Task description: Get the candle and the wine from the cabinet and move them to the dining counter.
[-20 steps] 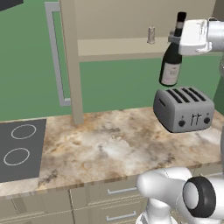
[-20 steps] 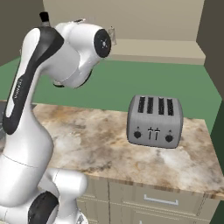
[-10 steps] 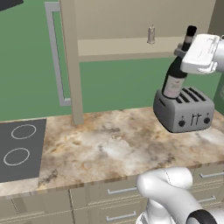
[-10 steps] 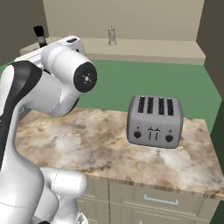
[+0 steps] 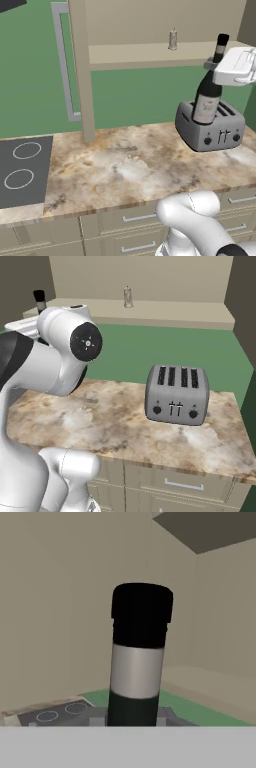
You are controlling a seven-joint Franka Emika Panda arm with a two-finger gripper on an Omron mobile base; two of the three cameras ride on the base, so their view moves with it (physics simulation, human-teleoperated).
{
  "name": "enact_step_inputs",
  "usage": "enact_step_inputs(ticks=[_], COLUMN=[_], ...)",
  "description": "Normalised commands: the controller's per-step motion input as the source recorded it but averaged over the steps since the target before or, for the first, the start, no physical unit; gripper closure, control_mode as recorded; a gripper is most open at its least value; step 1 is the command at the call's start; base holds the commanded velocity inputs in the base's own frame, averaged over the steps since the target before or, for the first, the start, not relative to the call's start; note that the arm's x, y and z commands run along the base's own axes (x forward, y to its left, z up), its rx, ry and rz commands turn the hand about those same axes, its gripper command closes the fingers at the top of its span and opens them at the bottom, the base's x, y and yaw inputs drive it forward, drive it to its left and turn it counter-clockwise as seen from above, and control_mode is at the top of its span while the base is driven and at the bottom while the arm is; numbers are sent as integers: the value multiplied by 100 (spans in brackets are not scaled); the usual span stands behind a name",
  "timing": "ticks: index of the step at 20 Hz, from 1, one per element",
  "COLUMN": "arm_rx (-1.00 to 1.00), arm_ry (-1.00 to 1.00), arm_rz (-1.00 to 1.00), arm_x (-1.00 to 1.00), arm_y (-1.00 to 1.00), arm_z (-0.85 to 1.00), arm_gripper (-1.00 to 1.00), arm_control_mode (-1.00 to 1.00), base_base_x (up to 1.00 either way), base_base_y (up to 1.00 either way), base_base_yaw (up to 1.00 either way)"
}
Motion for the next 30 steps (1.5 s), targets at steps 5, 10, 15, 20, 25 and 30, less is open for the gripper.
enact_step_inputs(ticks=[5, 10, 15, 20, 25, 30], arm_rx=[0, 0, -1, -1, 0, 0], arm_ry=[3, 2, 3, 1, 0, 0], arm_rz=[0, 0, 0, 0, 0, 0], arm_x=[0, 0, 0, 0, 0, 0], arm_y=[0, 0, 0, 0, 0, 0], arm_z=[-1, 0, 0, -3, 0, 0], arm_gripper=[100, 100, 100, 100, 100, 100], arm_control_mode=[-100, -100, -100, 100, 100, 100], base_base_x=[0, 0, 0, 0, -38, -70], base_base_y=[0, 0, 0, 0, 0, 4], base_base_yaw=[0, 0, 0, 0, 9, 47])
